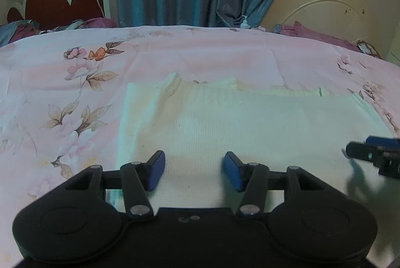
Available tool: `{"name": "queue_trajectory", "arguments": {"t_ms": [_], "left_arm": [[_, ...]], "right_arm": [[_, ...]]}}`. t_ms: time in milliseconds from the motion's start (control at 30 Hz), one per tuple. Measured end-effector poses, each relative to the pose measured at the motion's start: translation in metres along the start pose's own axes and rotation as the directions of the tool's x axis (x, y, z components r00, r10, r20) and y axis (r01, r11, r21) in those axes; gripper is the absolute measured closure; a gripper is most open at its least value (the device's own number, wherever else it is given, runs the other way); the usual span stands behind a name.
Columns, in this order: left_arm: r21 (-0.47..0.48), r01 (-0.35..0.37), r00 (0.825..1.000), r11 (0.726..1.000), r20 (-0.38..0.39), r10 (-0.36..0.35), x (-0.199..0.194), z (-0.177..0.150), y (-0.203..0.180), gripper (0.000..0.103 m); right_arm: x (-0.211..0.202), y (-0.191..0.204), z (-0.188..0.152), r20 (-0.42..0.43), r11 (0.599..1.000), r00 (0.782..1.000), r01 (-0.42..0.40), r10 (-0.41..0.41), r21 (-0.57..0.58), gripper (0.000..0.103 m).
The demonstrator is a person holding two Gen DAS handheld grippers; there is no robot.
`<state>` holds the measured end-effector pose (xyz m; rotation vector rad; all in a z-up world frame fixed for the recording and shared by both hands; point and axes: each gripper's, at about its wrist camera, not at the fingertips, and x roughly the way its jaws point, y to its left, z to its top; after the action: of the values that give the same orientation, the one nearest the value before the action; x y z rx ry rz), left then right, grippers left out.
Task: Fold small clothes
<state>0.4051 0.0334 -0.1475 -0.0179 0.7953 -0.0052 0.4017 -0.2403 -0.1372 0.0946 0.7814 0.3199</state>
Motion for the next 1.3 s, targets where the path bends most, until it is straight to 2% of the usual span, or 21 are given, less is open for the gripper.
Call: {"name": "queue_trajectory", "arguments": {"t_ms": [100,233,467,667,833,1000,1100,1200,1300], "left_arm": [[0.010,-0.006,1.000,1.000,-0.004,0.006,0.001,0.000,-0.002,0.050],[0.014,0.001,1.000,1.000,-0.007,-0.001,0.000,0.000,-0.001,0.049],[0.034,0.017,1.000,0.999,-0.007,-0.017,-0.001,-0.001,-0.001,0.048],[0.052,0.024,1.000,0.998,-0.016,-0.024,-0.013,-0.001,0.001,0.046],[0.055,0.037,0.999,0.998,-0.017,-0.036,-0.032,-0.012,0.008,0.044],[0.064,0.055,0.997,0.996,-0.057,-0.052,-0.046,-0.030,0.017,0.044],[0.078,0.052,0.995,0.996,-0.088,-0.045,-0.047,-0.043,0.020,0.043],[0.110,0.037,0.997,0.993,-0.076,-0.029,-0.048,-0.050,0.018,0.043],[0.092,0.036,0.996,0.995,-0.083,-0.029,-0.047,-0.048,0.019,0.042]], "right_arm": [[0.002,0.006,-0.005,-0.001,0.999,1.000,0.029,-0.029,-0.045,0.045],[-0.011,0.006,-0.003,0.010,0.999,0.999,0.035,-0.035,0.008,0.045],[-0.024,0.016,-0.024,-0.010,0.994,0.994,0.109,-0.109,-0.021,0.045],[-0.047,0.023,-0.026,-0.005,0.994,0.994,0.110,-0.110,0.023,0.045],[-0.060,0.026,-0.040,-0.021,0.990,0.990,0.140,-0.140,0.032,0.045],[-0.063,0.024,-0.056,-0.059,0.983,0.983,0.177,-0.174,0.040,0.045],[-0.060,0.023,-0.065,-0.077,0.982,0.980,0.187,-0.184,0.039,0.045],[-0.057,0.025,-0.066,-0.076,0.979,0.978,0.200,-0.197,0.036,0.041],[-0.057,0.027,-0.068,-0.073,0.977,0.976,0.210,-0.207,0.038,0.039]]}}
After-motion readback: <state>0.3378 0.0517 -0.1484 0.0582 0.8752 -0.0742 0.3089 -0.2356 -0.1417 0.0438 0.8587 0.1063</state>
